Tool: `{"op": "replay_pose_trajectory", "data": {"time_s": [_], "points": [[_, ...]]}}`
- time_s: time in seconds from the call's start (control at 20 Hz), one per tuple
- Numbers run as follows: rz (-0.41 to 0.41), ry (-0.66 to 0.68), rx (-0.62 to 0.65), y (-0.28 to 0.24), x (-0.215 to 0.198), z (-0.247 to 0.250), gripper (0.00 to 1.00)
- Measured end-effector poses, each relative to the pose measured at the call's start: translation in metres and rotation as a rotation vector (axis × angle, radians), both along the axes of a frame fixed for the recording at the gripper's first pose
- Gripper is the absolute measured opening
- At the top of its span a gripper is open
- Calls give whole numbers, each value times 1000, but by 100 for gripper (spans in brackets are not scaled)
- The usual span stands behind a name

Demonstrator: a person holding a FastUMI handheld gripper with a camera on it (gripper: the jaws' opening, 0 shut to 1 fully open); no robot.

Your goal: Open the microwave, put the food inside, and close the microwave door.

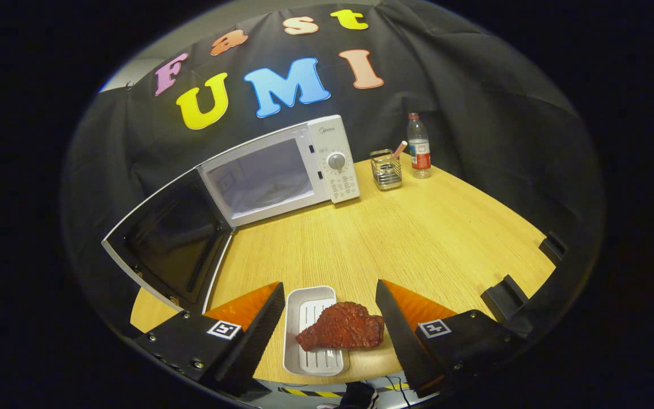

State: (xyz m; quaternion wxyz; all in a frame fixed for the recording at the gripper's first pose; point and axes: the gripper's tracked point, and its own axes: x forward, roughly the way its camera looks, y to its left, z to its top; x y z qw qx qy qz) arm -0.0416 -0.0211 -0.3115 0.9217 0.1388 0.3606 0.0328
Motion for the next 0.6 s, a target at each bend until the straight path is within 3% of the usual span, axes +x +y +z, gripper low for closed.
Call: {"op": "replay_pose_trajectory", "data": {"time_s": [0.2,0.35,0.55,0.6], "points": [[-22,86,62,-1,-8,-22,98],[-54,142,117,-5,-11,-34,89],[-72,178,214,-4,-22,-39,85],[-95,173,215,-9,-22,-39,62]]}}
